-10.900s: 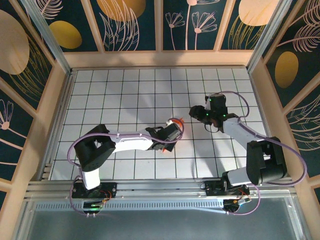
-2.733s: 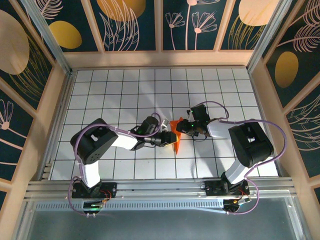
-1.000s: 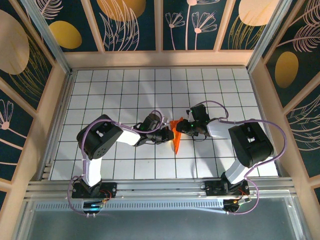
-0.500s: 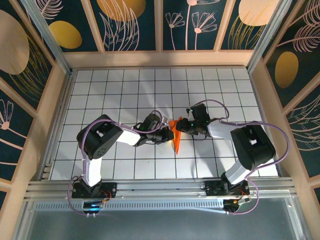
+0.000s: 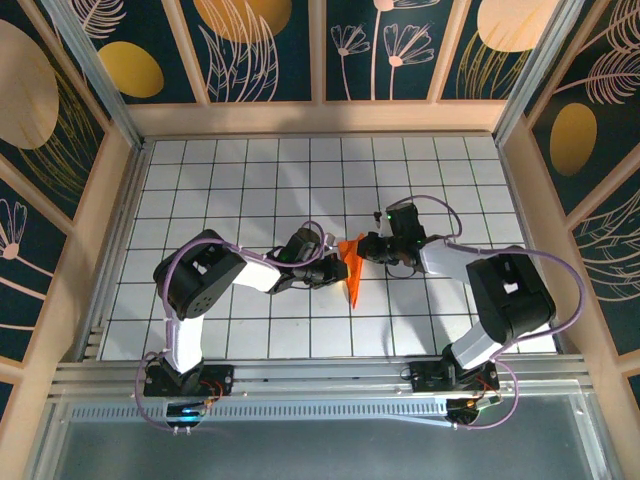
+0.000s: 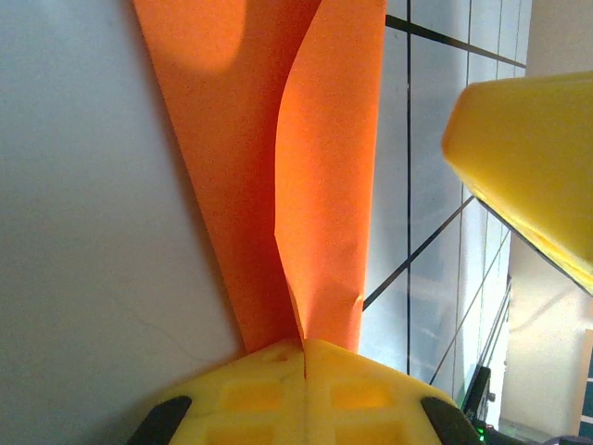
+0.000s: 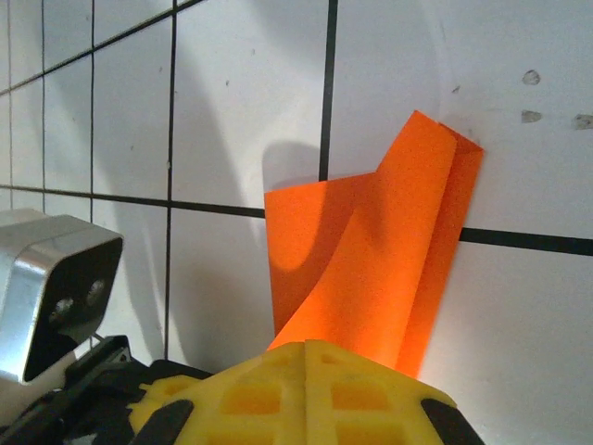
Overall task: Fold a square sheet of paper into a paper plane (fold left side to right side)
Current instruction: Fold the wing for the fifth time at the center of the table.
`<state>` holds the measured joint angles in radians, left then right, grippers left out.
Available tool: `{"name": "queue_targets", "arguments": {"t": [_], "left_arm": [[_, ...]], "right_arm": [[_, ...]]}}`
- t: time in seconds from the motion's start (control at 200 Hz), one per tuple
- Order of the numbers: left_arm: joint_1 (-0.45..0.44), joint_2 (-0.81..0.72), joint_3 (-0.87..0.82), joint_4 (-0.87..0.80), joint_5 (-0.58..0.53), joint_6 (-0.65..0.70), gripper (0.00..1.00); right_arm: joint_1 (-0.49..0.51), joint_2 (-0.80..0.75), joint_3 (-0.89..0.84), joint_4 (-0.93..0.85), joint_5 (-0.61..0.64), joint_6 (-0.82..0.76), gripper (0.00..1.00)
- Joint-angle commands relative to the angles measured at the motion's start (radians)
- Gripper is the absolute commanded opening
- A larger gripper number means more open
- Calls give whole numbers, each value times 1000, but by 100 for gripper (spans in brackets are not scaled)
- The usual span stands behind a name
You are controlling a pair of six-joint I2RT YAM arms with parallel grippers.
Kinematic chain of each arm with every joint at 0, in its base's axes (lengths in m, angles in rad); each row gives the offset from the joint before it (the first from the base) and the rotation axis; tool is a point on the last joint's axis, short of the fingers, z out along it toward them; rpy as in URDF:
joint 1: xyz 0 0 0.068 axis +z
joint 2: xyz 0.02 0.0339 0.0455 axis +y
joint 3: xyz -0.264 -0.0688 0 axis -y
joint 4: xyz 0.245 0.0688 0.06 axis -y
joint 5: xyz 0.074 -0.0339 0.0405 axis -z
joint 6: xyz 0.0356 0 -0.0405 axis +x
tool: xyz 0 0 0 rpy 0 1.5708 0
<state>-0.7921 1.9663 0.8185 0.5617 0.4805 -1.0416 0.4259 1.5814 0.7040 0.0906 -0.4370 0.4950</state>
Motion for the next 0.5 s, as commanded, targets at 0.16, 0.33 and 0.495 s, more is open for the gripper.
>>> {"name": "queue_targets", "arguments": {"t": [0.16, 0.33, 0.495], "left_arm": [[-9, 38, -41, -78, -68, -8, 0], [-10, 39, -48, -71, -68, -15, 0], [-11, 43, -51, -66, -66, -17, 0]], "right_arm": [[-6, 91, 28, 12, 0, -30, 0], [-18, 107, 34, 10, 9, -38, 0], [-28, 124, 32, -2, 9, -45, 0]]}}
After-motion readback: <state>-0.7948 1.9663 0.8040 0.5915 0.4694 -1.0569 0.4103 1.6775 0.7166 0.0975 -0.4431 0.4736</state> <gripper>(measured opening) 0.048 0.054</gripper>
